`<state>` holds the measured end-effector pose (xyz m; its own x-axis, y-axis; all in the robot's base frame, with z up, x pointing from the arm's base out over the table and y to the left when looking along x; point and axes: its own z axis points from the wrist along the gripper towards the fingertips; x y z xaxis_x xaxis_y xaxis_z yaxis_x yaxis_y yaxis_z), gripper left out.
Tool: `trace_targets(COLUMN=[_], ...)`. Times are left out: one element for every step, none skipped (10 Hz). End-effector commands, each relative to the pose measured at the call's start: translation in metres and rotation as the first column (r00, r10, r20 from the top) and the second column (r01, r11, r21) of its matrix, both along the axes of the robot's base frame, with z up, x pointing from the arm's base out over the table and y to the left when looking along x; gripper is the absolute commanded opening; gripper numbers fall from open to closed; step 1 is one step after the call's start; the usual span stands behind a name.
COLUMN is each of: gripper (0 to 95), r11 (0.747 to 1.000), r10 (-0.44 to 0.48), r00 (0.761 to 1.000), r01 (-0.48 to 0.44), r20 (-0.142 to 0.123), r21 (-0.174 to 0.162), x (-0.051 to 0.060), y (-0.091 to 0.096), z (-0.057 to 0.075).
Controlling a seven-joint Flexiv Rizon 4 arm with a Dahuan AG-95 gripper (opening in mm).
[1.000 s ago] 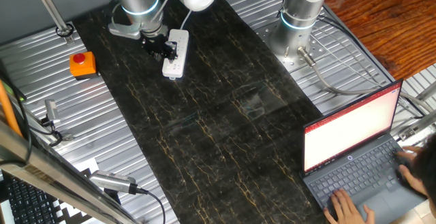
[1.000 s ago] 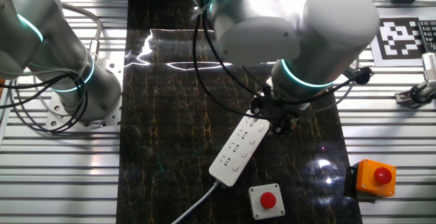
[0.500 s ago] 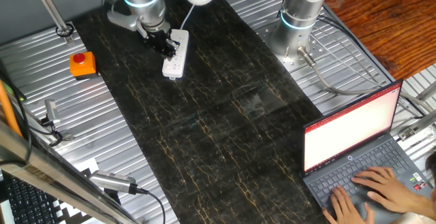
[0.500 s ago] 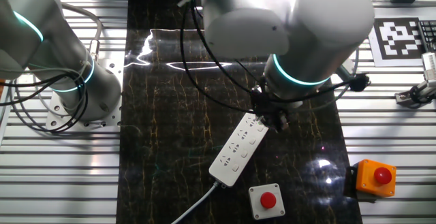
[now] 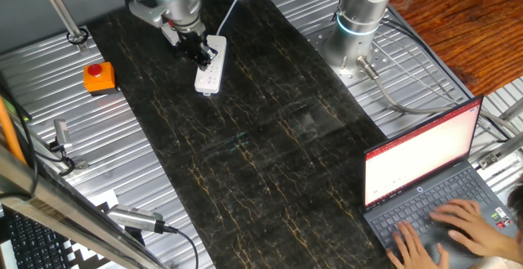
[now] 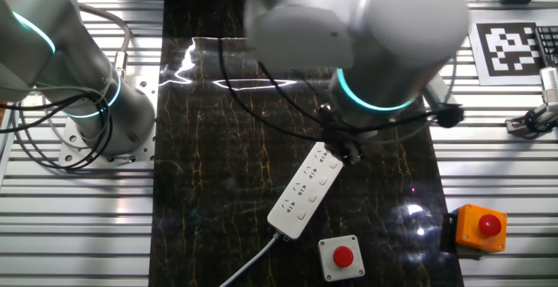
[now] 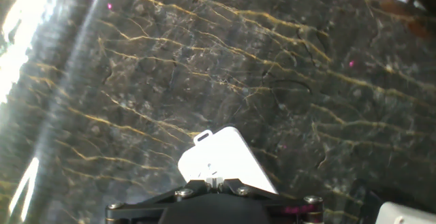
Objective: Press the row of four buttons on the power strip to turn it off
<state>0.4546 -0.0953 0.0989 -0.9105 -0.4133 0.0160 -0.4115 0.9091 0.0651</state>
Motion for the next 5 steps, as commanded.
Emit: trace_targets(gripper=[0.0,0.0,0.0,0.0,0.0], r11=[1.0,1.0,1.0,1.0,1.0], r10=[-0.003,-0.002,0.009,0.023,0.015], r00=[1.0,1.0,1.0,1.0,1.0], r01=[0.003,0.003,-0.009,-0.023,-0.015], r20=[0.013,0.013,0.012,0.002,-0.002], r21=[-0.002,-0.006,-0.007,-0.015,-0.018], x=[0.0004,0.0004,0.0004,0.0004,0.0005], y=[0.0007,0.0007,0.0007,0.0007,0.0007], z=[0.0003,0.0003,0.0003,0.0003,0.0003])
